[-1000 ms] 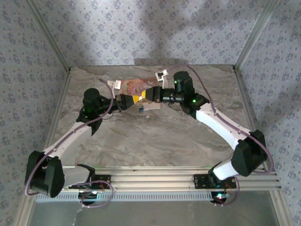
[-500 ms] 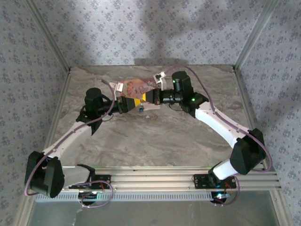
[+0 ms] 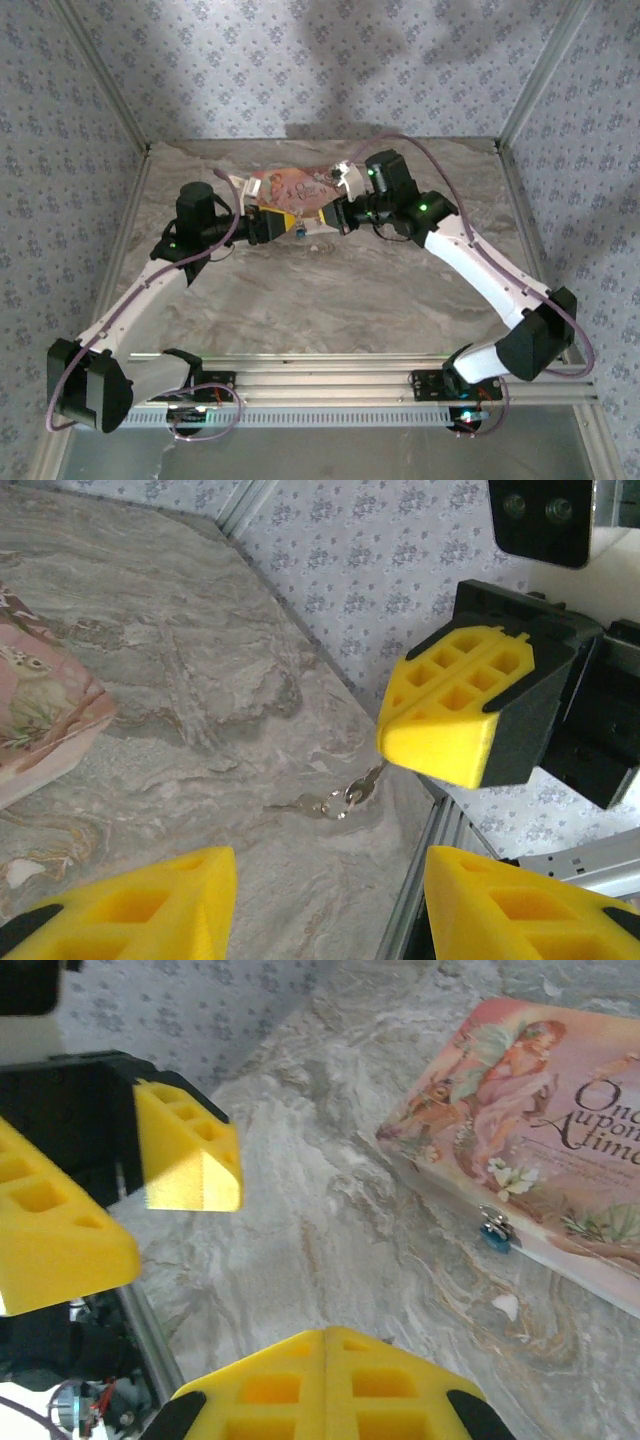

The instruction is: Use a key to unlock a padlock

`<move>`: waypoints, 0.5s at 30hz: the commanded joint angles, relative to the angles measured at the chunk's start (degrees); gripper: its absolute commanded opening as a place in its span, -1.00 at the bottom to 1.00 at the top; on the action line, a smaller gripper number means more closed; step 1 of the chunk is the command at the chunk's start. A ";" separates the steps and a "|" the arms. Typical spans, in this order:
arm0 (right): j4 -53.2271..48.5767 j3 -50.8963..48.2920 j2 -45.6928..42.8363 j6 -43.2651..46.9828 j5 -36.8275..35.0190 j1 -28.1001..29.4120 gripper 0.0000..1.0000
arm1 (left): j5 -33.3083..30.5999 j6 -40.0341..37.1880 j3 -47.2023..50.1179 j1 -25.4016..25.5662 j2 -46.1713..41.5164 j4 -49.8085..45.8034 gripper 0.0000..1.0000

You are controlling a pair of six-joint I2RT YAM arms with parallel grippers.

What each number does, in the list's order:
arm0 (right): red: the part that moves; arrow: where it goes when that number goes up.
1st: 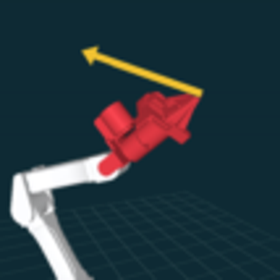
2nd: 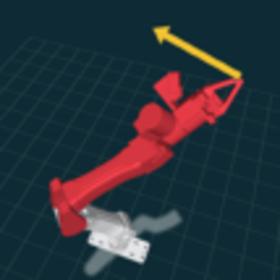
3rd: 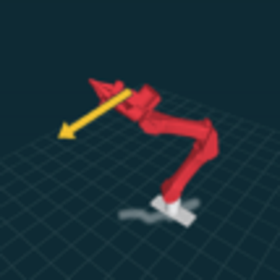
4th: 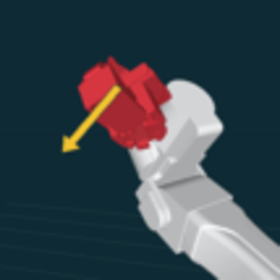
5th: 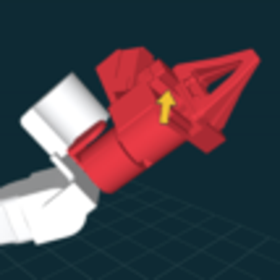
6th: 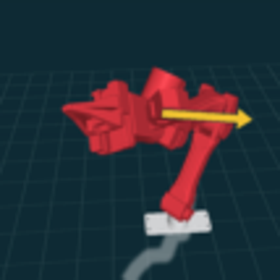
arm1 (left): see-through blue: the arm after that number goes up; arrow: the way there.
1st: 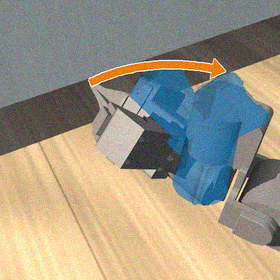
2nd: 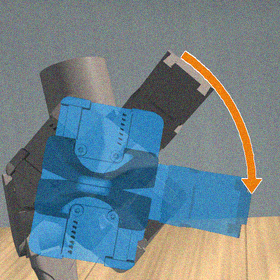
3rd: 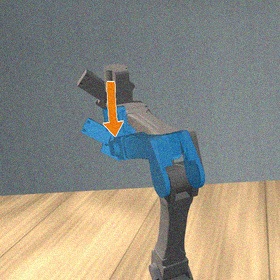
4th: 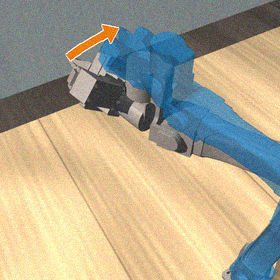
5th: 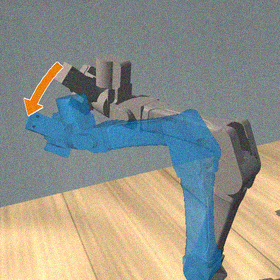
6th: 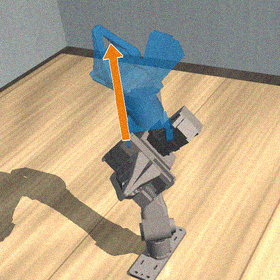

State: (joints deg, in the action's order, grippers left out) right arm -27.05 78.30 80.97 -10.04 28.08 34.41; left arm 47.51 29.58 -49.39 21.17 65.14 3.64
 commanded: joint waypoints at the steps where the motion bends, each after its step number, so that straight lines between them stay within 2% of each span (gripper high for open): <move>1: 4.39 -1.58 -2.63 -0.21 9.25 -3.02 -1.00 | 1.68 0.08 -2.53 1.93 0.51 2.13 0.00; 3: 6.42 -2.01 -3.08 -1.67 13.11 -4.49 -1.00 | 3.62 3.43 -2.07 2.51 1.53 6.28 -0.14; 5: 8.21 -2.20 -3.42 -2.92 15.83 -5.35 -1.00 | 5.66 10.67 -0.54 2.69 3.14 15.78 -0.27; 8: 9.93 -2.17 -3.50 -3.90 17.97 -5.67 -1.00 | 6.07 17.55 0.69 3.60 5.16 25.22 -0.30; 15: 11.55 -2.28 -3.60 -5.40 20.16 -5.67 -1.00 | 5.32 17.89 -0.62 5.99 6.96 26.01 -0.29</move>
State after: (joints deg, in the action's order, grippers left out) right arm -17.58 76.62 78.89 -14.00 45.04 28.84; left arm 51.59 45.28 -49.30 26.79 71.75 24.49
